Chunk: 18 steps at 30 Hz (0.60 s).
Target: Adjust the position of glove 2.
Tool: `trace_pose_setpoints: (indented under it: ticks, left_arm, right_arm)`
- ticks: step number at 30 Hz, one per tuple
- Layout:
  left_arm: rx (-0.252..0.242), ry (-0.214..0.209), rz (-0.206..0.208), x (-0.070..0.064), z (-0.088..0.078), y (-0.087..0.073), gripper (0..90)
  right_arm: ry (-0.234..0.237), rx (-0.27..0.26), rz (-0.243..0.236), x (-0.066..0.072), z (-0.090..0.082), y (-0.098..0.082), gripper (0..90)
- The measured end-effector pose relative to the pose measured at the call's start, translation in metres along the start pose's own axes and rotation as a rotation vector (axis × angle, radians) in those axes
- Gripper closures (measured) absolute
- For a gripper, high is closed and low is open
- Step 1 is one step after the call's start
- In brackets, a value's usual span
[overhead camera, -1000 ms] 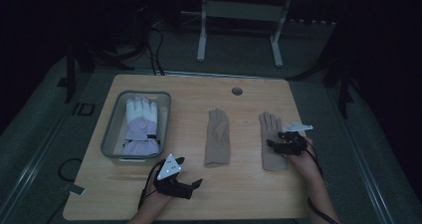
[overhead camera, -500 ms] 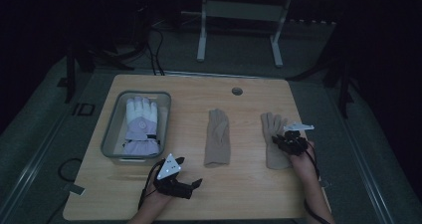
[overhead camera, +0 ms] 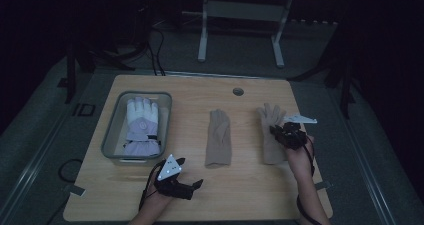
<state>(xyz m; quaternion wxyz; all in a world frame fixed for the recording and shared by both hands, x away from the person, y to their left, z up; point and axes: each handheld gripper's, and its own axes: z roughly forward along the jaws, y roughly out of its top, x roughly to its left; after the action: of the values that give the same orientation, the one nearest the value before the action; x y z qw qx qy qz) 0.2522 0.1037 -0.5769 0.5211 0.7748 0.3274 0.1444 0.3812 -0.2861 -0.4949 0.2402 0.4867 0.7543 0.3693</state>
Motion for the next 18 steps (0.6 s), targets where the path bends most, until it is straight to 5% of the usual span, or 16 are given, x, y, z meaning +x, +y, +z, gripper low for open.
trace_pose_setpoints:
  ticks: [4, 18]
  left_arm:
    - [0.000, -0.002, -0.001, 0.000, 0.000, 0.000, 1.3]
    - [-0.001, -0.003, 0.000, 0.000, 0.000, 0.000, 1.3]
  right_arm:
    - [-0.018, -0.018, 0.000, 0.010, -0.004, 0.010, 79.8]
    - [0.029, -0.065, 0.002, 0.046, -0.001, 0.037, 79.6]
